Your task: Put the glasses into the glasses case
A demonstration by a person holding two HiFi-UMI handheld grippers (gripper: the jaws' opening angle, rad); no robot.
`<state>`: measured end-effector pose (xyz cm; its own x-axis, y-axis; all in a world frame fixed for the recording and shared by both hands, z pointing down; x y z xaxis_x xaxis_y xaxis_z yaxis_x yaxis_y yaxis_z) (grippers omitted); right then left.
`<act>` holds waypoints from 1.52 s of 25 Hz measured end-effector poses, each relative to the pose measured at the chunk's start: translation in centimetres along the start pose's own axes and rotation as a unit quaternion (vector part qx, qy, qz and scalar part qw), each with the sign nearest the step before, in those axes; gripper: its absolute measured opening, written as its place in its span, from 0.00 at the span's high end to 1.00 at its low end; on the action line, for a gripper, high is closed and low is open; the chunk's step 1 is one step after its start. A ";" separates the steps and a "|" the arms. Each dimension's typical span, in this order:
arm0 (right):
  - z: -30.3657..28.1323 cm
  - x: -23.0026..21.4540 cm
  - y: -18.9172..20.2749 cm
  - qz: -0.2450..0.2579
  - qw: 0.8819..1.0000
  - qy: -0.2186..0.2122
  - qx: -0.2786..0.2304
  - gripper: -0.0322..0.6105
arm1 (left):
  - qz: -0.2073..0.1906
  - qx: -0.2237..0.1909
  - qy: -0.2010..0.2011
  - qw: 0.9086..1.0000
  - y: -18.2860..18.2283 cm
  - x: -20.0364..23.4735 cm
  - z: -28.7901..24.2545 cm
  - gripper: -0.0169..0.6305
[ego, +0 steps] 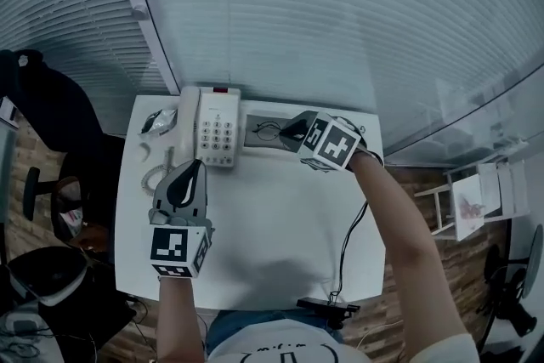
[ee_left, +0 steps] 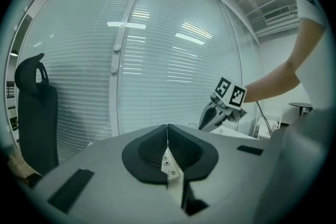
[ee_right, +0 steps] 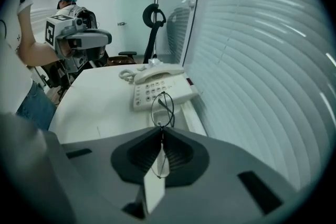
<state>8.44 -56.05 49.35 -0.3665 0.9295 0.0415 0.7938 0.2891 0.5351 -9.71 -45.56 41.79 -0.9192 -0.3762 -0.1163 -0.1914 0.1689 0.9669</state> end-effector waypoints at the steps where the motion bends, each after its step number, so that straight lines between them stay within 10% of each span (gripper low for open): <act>1: -0.9 -0.4 0.1 0.004 1.000 -0.012 0.011 0.92 | 0.000 0.005 0.002 1.000 0.2 -0.1 -0.3 0.95; 23: -9.2 -0.8 3.1 0.039 0.982 -0.122 0.138 0.91 | 0.015 0.068 -0.003 0.998 5.0 1.0 -1.9 0.95; 38: -8.9 -1.1 2.8 0.000 0.992 -0.083 0.096 0.76 | 0.005 0.069 0.010 0.998 4.9 0.1 -1.6 0.95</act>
<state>6.69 -58.29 58.34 -0.2940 0.9499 -0.1057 0.8773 0.3121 0.3645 -10.16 -46.21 46.85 -0.9144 -0.3920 -0.1009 -0.2291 0.2957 0.9274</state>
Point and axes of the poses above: the fingertips, and each gripper's own axes: z backward along the fingers, x to its left, y out of its underside, the point moved 3 cm from there along z, backward along the fingers, and after that the axes turned 9 degrees about -z, right-handed, at the moved point
